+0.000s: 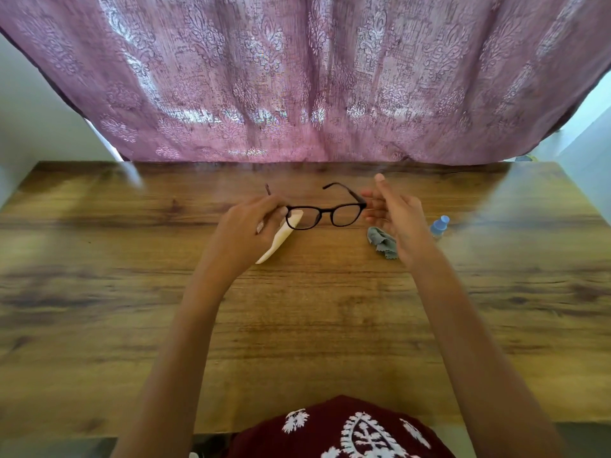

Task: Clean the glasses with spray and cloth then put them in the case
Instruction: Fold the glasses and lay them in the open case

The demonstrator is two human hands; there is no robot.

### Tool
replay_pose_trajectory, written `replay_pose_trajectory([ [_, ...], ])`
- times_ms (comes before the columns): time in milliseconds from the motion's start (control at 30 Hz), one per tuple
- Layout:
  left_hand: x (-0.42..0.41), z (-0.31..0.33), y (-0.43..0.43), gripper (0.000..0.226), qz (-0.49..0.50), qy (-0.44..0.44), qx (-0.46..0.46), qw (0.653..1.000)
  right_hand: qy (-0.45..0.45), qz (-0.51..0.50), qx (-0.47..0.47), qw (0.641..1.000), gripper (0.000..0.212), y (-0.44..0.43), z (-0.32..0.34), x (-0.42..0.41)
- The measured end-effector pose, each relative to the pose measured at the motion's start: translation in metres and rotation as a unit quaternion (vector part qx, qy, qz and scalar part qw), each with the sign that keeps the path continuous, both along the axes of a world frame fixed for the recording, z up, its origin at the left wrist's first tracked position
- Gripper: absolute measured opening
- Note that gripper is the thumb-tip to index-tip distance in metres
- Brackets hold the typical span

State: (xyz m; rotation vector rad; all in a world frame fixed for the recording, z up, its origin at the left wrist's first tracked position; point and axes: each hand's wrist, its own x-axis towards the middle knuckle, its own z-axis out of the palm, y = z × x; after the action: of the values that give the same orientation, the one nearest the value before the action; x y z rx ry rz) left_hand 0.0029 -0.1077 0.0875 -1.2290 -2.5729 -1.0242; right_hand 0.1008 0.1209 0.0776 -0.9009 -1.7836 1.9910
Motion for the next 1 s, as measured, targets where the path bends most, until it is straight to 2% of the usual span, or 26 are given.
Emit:
replay_pose_trajectory([
  [167,0.007,-0.010,0.003,0.021,-0.031,0.027,-0.004,0.999,-0.008,0.006,0.002,1.000,0.019,-0.002,-0.004,0.001],
  [267,0.013,-0.015,0.004,0.022,-0.021,-0.043,0.034,0.998,0.008,-0.013,0.006,1.000,0.020,-0.005,-0.005,0.004],
  [367,0.019,-0.019,0.011,0.026,0.058,-0.146,0.084,0.984,0.011,-0.023,0.024,0.999,0.023,-0.009,-0.008,0.004],
  [433,0.022,-0.020,0.017,0.034,0.125,-0.249,0.121,0.953,0.006,-0.028,0.042,0.999,0.025,-0.012,-0.010,0.003],
  [500,0.025,-0.019,0.022,0.042,0.171,-0.357,0.180,0.901,-0.001,-0.034,0.065,0.997,0.026,-0.014,-0.011,0.003],
  [567,0.027,-0.018,0.025,0.041,0.195,-0.399,0.208,0.871,-0.008,-0.033,0.090,0.995,0.026,-0.015,-0.012,0.003],
  [633,0.027,-0.019,0.026,0.018,0.196,-0.395,0.222,0.870,-0.021,-0.024,0.125,0.992,0.024,-0.016,-0.014,0.003],
  [700,0.025,-0.019,0.026,0.011,0.197,-0.378,0.229,0.875,-0.035,-0.008,0.164,0.986,0.020,-0.018,-0.014,0.003],
  [833,0.018,-0.022,0.024,0.014,0.222,-0.294,0.162,0.915,-0.048,0.053,0.234,0.970,0.015,-0.022,-0.012,0.006],
  [1000,0.011,-0.021,0.021,0.029,0.238,-0.275,0.088,0.928,-0.073,0.110,0.266,0.955,0.011,-0.023,-0.008,0.009],
])
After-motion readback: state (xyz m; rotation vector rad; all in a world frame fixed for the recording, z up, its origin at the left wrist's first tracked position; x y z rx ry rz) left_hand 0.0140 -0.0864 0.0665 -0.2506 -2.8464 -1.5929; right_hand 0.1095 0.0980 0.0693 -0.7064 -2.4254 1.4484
